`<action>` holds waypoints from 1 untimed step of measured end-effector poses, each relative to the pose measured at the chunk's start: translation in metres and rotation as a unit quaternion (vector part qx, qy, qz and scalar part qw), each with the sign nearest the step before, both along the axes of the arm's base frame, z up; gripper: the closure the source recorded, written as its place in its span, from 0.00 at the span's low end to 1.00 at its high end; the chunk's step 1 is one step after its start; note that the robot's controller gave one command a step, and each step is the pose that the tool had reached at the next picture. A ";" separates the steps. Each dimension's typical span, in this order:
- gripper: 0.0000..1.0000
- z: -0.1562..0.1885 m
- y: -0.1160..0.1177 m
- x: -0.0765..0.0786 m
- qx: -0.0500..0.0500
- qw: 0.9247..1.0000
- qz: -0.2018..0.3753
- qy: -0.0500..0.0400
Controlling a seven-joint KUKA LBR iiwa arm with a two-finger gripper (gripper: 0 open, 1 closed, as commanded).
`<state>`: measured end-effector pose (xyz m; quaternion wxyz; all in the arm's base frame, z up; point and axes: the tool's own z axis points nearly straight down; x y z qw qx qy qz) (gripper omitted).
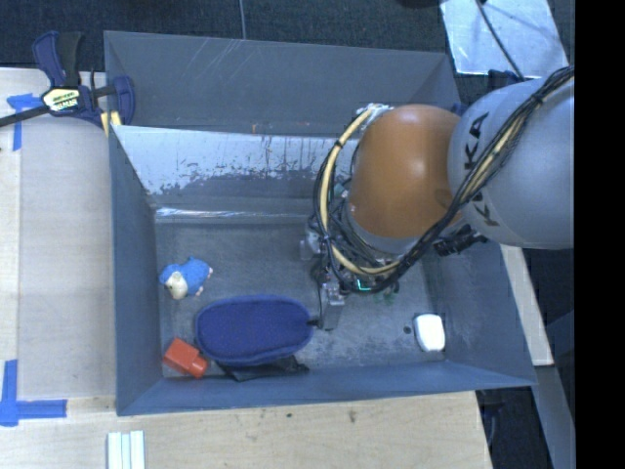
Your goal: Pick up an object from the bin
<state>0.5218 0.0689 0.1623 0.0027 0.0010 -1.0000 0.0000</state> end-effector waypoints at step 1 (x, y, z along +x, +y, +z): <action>1.00 0.004 0.000 0.002 0.000 1.000 -0.001 -0.004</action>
Offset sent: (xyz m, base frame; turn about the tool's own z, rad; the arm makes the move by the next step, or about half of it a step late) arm 0.0000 0.0000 0.0000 0.0000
